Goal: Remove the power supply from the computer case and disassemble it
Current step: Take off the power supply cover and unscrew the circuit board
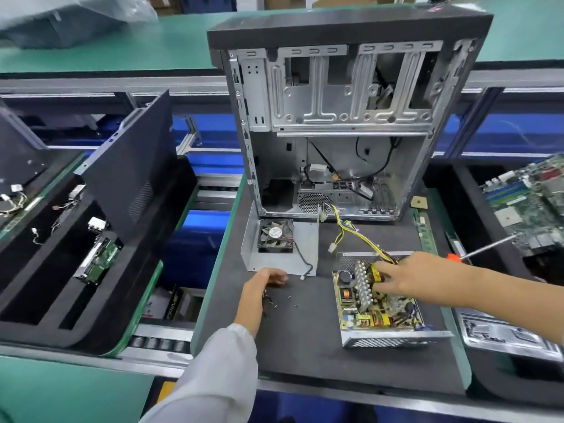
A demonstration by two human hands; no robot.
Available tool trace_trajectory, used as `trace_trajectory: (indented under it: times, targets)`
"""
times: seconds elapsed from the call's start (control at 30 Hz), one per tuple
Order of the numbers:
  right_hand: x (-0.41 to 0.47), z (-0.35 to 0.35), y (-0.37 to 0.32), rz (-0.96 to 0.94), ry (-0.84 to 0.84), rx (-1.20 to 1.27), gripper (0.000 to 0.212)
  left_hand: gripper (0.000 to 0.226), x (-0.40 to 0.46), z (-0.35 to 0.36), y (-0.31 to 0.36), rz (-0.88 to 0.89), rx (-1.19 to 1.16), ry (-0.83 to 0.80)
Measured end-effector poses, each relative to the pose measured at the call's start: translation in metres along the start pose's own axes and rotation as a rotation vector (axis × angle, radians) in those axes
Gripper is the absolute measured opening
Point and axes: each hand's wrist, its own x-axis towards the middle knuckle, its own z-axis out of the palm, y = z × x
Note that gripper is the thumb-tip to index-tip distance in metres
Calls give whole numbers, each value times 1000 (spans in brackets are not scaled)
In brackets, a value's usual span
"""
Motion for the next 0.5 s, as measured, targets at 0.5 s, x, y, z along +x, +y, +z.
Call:
trace_trajectory:
  times: [0.5]
  targets:
    - [-12,-5,6,-160,227,-312,21,45,-7,111,57,215,865,-226]
